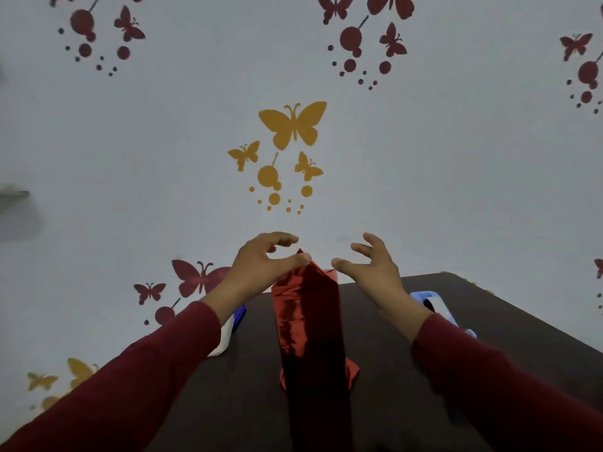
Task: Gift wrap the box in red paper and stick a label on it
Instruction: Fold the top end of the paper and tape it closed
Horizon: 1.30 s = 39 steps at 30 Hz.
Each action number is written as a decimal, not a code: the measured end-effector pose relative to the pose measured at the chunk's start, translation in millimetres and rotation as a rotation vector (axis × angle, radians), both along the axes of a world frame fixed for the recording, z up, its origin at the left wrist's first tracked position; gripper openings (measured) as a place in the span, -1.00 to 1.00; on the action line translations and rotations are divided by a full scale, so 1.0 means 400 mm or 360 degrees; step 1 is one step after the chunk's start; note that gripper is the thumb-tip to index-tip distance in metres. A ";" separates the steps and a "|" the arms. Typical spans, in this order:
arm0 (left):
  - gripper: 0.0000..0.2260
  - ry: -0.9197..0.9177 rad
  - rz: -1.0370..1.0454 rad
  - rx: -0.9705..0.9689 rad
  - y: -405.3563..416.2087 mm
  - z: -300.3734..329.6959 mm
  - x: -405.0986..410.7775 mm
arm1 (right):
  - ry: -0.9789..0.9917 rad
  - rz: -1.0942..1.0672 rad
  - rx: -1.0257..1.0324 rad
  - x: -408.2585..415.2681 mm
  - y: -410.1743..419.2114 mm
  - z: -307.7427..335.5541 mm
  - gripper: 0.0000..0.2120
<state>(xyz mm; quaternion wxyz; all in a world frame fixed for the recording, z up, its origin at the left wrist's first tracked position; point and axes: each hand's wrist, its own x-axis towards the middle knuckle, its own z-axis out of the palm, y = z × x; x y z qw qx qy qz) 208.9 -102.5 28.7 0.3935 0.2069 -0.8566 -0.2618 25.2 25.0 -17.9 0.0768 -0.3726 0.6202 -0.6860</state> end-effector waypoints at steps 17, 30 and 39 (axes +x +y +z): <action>-0.85 0.0141 -0.0355 0.0708 -0.067 -0.016 -0.093 | -0.0418 0.0198 0.0091 -0.028 -0.115 -0.005 -0.18; -0.89 0.0103 -0.0256 0.0651 -0.094 -0.037 -0.123 | -0.0306 0.0232 0.0169 -0.029 -0.110 -0.002 -0.14; -0.93 0.0020 -0.0114 0.0455 -0.108 -0.049 -0.129 | -0.0394 0.0405 0.0196 -0.021 -0.096 0.020 0.04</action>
